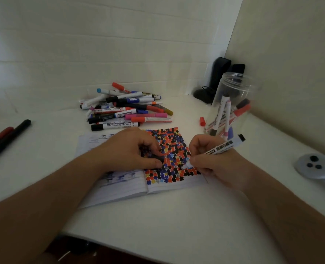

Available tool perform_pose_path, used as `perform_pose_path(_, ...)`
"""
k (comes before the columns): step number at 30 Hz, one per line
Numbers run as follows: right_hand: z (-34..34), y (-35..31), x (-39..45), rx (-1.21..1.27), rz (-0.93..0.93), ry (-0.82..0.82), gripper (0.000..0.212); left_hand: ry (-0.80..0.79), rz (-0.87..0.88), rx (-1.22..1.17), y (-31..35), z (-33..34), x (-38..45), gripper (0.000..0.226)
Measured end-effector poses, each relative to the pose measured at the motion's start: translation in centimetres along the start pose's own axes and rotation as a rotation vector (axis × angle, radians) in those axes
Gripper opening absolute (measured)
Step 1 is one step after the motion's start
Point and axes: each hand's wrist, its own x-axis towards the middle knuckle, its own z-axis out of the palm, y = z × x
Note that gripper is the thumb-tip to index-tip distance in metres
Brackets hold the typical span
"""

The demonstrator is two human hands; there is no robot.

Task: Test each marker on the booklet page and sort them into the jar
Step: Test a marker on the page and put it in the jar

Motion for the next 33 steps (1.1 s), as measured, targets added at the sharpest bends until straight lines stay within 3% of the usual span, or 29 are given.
perform_pose_path(9,0.7,0.1,-0.4,-0.286,0.042,0.293,0.032,-0.056,-0.029,0.004,0.2,0.3,-0.6,0.044)
perform_pose_path(33,1.2,0.2,-0.4,-0.34,0.074,0.289,0.029,-0.059,-0.039,-0.013,0.2,0.2,-0.6,0.031)
